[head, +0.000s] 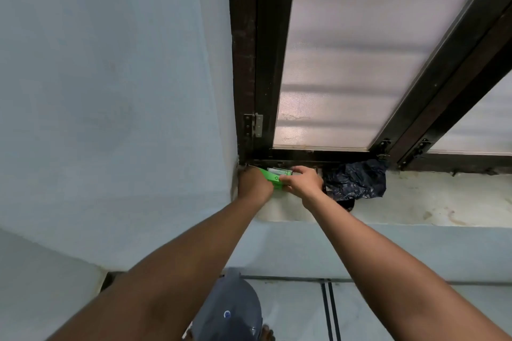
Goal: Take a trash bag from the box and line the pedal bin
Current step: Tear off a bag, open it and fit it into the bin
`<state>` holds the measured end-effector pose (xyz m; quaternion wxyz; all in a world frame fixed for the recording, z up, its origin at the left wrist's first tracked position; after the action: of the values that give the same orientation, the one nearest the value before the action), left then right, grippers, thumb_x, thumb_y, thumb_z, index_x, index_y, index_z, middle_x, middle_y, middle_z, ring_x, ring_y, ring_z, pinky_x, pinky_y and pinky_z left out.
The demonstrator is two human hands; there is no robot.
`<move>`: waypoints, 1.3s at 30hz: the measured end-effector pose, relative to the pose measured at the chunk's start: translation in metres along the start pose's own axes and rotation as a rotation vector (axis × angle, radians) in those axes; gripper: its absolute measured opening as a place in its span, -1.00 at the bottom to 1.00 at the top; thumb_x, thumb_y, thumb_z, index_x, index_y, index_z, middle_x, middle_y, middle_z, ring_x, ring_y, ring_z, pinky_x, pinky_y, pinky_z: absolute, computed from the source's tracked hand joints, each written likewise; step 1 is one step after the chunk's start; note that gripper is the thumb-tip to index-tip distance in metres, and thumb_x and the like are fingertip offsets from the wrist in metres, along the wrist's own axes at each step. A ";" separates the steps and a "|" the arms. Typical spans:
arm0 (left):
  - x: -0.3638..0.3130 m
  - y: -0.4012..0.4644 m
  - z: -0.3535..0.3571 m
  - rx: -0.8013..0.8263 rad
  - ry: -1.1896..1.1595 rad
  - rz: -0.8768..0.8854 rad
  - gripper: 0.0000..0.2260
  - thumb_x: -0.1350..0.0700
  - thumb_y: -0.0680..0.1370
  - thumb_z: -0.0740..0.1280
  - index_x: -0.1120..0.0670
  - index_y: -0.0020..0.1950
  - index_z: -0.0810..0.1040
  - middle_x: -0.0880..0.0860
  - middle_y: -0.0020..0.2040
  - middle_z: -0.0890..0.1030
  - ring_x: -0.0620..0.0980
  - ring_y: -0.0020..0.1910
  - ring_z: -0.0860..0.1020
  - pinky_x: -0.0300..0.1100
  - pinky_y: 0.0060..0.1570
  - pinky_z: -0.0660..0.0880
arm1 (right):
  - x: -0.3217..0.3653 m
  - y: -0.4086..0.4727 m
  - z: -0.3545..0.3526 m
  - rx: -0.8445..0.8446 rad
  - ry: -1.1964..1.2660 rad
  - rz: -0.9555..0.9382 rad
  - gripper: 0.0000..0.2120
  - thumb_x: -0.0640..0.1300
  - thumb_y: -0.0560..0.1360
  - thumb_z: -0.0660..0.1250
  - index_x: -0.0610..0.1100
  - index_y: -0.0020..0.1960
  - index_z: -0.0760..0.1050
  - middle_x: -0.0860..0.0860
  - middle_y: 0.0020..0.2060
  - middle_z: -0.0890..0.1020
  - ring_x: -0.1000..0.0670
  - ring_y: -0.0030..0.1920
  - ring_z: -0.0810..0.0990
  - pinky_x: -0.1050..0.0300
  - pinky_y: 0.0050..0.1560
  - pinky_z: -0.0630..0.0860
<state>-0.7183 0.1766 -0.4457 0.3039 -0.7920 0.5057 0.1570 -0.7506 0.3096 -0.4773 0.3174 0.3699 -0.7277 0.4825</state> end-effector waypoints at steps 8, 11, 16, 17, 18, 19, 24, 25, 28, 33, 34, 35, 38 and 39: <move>0.007 -0.014 0.002 -0.075 0.085 0.153 -0.62 0.24 0.53 0.36 0.15 0.35 0.51 0.14 0.44 0.46 0.13 0.28 0.54 -0.07 0.16 0.51 | 0.013 -0.007 0.000 0.005 -0.320 -0.235 -0.84 0.00 0.43 0.52 -0.05 -0.04 0.70 0.01 -0.13 0.75 0.00 -0.06 0.74 0.08 0.10 0.64; 0.009 -0.014 0.000 -0.053 -0.006 0.180 -0.60 0.28 0.52 0.34 0.14 0.36 0.55 0.14 0.34 0.55 0.16 0.26 0.55 -0.09 0.17 0.52 | 0.004 -0.013 -0.035 -0.093 -0.827 -0.469 -0.69 -0.14 0.46 0.37 0.06 0.17 0.67 0.05 0.08 0.71 -0.08 0.14 0.64 0.08 0.02 0.59; 0.001 -0.016 0.010 0.035 -0.099 0.238 -0.68 0.28 0.53 0.32 0.09 0.24 0.66 0.06 0.22 0.65 0.04 0.06 0.61 -0.20 -0.02 0.53 | -0.023 -0.011 -0.073 -0.167 -1.317 -0.429 -0.58 0.01 0.45 0.47 0.04 0.28 0.49 -0.03 0.22 0.50 -0.16 0.26 0.43 -0.09 0.12 0.48; 0.000 -0.017 0.012 0.053 -0.102 0.249 -0.70 0.27 0.53 0.32 0.08 0.21 0.67 0.04 0.18 0.67 0.00 -0.02 0.60 -0.25 -0.14 0.50 | -0.029 -0.008 -0.077 -0.125 -1.282 -0.405 -0.62 -0.01 0.48 0.45 0.04 0.28 0.51 -0.05 0.22 0.50 -0.18 0.27 0.45 -0.12 0.16 0.48; -0.001 -0.019 0.015 0.070 -0.111 0.263 -0.72 0.26 0.53 0.32 0.07 0.18 0.68 0.02 0.15 0.68 -0.05 -0.09 0.58 -0.31 -0.24 0.44 | -0.034 -0.006 -0.082 -0.074 -1.229 -0.392 -0.67 -0.04 0.52 0.41 0.06 0.28 0.54 -0.05 0.20 0.53 -0.19 0.27 0.49 -0.11 0.18 0.49; -0.002 -0.020 0.016 0.080 -0.127 0.275 -0.74 0.25 0.52 0.33 0.06 0.15 0.69 0.00 0.13 0.68 -0.08 -0.13 0.57 -0.35 -0.29 0.40 | -0.039 -0.005 -0.085 -0.030 -1.164 -0.389 -0.70 -0.08 0.54 0.36 0.10 0.27 0.57 -0.04 0.17 0.57 -0.18 0.24 0.54 -0.08 0.17 0.51; -0.003 -0.031 0.019 0.180 -0.270 0.392 -0.55 0.17 0.44 0.52 -0.04 0.32 0.58 -0.05 0.28 0.62 -0.08 0.09 0.58 -0.30 -0.07 0.46 | -0.037 -0.017 -0.097 0.186 -0.415 -0.203 -0.79 -0.16 0.54 0.32 -0.06 0.06 0.71 -0.10 -0.05 0.72 -0.13 0.00 0.67 0.03 0.01 0.56; -0.003 -0.034 0.017 0.259 -0.310 0.425 -0.40 0.13 0.40 0.58 -0.09 0.41 0.50 -0.06 0.35 0.56 -0.07 0.21 0.53 -0.24 0.06 0.46 | -0.033 -0.022 -0.100 0.268 -0.233 -0.136 -0.81 -0.17 0.55 0.31 -0.14 0.03 0.69 -0.19 -0.06 0.69 -0.17 -0.01 0.66 -0.02 -0.01 0.55; -0.007 -0.045 0.009 0.463 -0.413 0.505 -0.23 -0.02 0.33 0.67 -0.15 0.47 0.43 -0.07 0.39 0.55 -0.09 0.32 0.53 -0.14 0.26 0.50 | -0.021 -0.041 -0.111 0.554 0.052 -0.074 -0.72 -0.11 0.54 0.30 -0.22 0.15 0.64 -0.32 0.10 0.67 -0.32 0.06 0.68 -0.14 0.02 0.58; -0.015 -0.056 -0.009 0.395 -0.510 0.554 -0.85 0.06 0.54 0.51 0.03 0.08 0.69 0.02 -0.02 0.75 -0.02 -0.02 0.72 -0.06 0.02 0.67 | -0.007 -0.074 -0.117 0.323 0.199 -0.198 -0.83 -0.20 0.62 0.32 -0.25 0.11 0.64 -0.16 -0.06 0.70 -0.13 -0.06 0.67 0.07 -0.15 0.61; -0.014 -0.058 -0.013 0.374 -0.505 0.554 -0.90 0.10 0.56 0.48 0.04 0.07 0.69 0.02 -0.04 0.75 -0.02 -0.04 0.72 -0.06 0.02 0.66 | -0.006 -0.081 -0.118 0.269 0.214 -0.229 -0.83 -0.17 0.61 0.36 -0.25 0.11 0.65 -0.11 -0.09 0.70 -0.07 -0.09 0.67 0.09 -0.16 0.61; -0.011 -0.060 -0.017 0.364 -0.490 0.551 -0.90 0.13 0.57 0.46 0.04 0.08 0.68 0.01 -0.03 0.75 -0.03 -0.04 0.72 -0.06 0.03 0.65 | -0.007 -0.087 -0.118 0.233 0.227 -0.255 -0.83 -0.16 0.59 0.40 -0.23 0.11 0.66 -0.08 -0.11 0.70 -0.03 -0.12 0.67 0.11 -0.15 0.62; 0.000 -0.075 -0.031 0.329 -0.422 0.542 -0.77 0.22 0.57 0.44 0.00 0.20 0.64 -0.04 0.05 0.71 -0.09 0.03 0.68 -0.11 0.08 0.61 | -0.007 -0.112 -0.115 0.162 0.307 -0.292 -0.89 -0.23 0.60 0.39 -0.16 0.11 0.63 -0.09 -0.14 0.69 0.00 -0.16 0.67 0.03 -0.10 0.65; 0.005 -0.080 -0.037 0.294 -0.399 0.541 -0.70 0.24 0.57 0.43 -0.02 0.26 0.62 -0.07 0.09 0.67 -0.09 0.07 0.64 -0.11 0.10 0.60 | -0.007 -0.122 -0.112 0.145 0.328 -0.302 -0.88 -0.27 0.60 0.38 -0.15 0.12 0.59 -0.12 -0.15 0.69 -0.02 -0.16 0.68 -0.01 -0.07 0.68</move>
<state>-0.6464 0.1736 -0.3945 0.4544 -0.5314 0.6449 0.3087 -0.6319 0.3842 -0.3889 0.4728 0.4131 -0.5660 0.5343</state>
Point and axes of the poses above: each hand's wrist, its own y-axis towards the middle knuckle, its own z-axis out of the palm, x = y × z, the point moved 1 cm from there along y, towards the middle knuckle
